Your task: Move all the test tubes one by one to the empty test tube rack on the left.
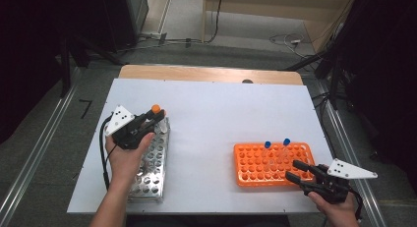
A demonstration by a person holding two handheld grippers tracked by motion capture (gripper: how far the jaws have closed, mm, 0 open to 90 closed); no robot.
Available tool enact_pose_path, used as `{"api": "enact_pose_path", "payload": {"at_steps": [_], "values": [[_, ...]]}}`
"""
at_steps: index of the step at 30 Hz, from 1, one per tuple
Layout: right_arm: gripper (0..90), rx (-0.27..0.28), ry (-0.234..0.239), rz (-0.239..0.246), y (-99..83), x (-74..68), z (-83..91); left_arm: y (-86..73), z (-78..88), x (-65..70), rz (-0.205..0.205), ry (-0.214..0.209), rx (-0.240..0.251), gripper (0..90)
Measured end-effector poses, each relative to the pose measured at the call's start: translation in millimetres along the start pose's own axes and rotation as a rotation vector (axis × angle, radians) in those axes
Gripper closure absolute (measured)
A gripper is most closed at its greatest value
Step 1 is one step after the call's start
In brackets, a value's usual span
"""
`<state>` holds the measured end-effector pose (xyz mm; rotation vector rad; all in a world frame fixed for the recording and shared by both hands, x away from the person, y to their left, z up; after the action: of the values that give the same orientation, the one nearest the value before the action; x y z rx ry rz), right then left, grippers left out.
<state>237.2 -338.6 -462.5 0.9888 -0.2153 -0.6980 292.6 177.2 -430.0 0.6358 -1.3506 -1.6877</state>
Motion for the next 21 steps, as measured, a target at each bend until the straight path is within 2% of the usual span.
{"api": "enact_pose_path", "payload": {"at_steps": [2,6,11,15,21], "values": [[40.3,-0.003,-0.007,-0.002,0.1,0.3,-0.7,-1.5,-1.7,-2.1,0.01,0.001,0.001,74.5],[31.4,-0.004,-0.02,-0.021,1.2,1.5,-1.2,-4.0,-4.2,-3.1,0.002,0.021,-0.005,74.5],[25.9,0.009,-0.037,-0.031,2.7,3.7,-0.3,-4.2,-5.1,-7.2,0.013,0.053,0.008,74.6],[21.9,0.006,-0.049,-0.037,2.7,5.4,-1.2,-6.8,-8.9,-7.4,0.001,0.069,-0.006,74.6],[7.4,-0.004,-0.077,-0.056,4.8,7.1,-2.7,-9.2,-11.4,-7.3,-0.012,0.075,-0.029,74.5]]}}
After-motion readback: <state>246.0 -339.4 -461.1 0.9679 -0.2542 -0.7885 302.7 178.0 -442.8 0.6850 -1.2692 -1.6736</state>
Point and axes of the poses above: each handheld gripper's, and its own axes: z roughly backward along the jaws, y roughly out of its top, x roughly to its right, the point moved 2 cm from there along -z, roughly forward along the jaws, and after that the axes turned 8 degrees about -x, right-handed, at the moved point
